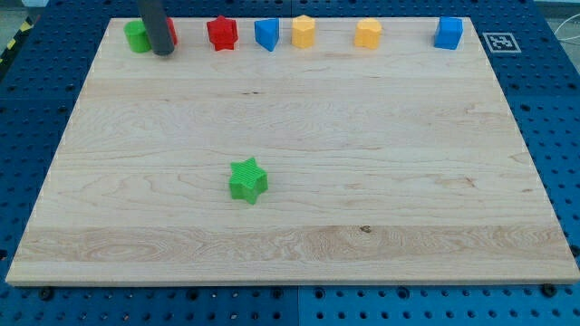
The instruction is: Push the green star up and left a bit
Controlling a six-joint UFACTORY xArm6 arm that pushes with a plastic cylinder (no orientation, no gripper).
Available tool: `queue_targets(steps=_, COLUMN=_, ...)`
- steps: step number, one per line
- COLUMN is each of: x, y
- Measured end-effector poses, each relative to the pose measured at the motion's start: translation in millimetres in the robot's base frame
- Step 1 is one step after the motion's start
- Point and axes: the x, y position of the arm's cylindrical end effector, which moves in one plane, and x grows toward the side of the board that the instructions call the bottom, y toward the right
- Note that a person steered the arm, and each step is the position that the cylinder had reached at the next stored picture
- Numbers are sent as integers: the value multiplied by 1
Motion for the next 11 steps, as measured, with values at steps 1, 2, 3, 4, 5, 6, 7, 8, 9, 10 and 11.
queue_targets(steps=1, x=42, y=28)
queue_targets(steps=2, x=90, y=42)
queue_targets(steps=3, x=144, y=43)
queue_targets(steps=4, x=201, y=48)
queue_targets(steps=5, x=253, y=76)
queue_targets(steps=6, x=286, y=128)
queue_targets(steps=7, x=280, y=166)
queue_targets(steps=8, x=248, y=168)
queue_targets(steps=9, x=230, y=154)
queue_targets(steps=10, x=230, y=144)
queue_targets(steps=11, x=231, y=144)
